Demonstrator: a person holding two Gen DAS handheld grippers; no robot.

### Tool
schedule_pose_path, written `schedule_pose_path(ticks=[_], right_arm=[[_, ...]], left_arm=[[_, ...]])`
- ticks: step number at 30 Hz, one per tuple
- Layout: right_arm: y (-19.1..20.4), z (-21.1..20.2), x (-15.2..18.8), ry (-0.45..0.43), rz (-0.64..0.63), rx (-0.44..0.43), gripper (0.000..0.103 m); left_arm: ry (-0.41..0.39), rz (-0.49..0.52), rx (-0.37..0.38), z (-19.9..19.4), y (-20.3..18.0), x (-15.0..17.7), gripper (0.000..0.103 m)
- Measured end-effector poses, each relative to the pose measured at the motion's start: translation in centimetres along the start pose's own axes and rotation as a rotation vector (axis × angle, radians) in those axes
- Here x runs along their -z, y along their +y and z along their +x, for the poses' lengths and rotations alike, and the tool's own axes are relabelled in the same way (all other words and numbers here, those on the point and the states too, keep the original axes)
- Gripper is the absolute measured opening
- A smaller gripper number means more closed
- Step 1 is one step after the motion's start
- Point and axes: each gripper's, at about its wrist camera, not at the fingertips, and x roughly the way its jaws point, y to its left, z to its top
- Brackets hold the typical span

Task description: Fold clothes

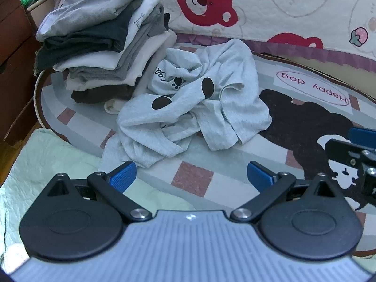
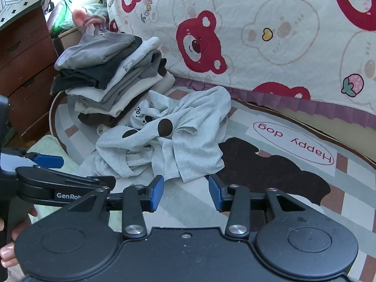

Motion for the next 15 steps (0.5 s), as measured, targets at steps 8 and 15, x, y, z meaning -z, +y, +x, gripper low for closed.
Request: schedule_pose_path(ticks=[8, 15], right_arm=[[0.13, 0.04, 0.20, 0.003, -0.009, -0.007, 0.047], [0.36, 0.01, 0.20, 0.001, -0.015, -0.014, 0.047]], left_arm=[[0.009, -0.007, 0.006, 0.21, 0.13, -0.13, 0.102], [0.015, -0.003, 0.017, 0.30, 0.27, -0.27, 0.102]])
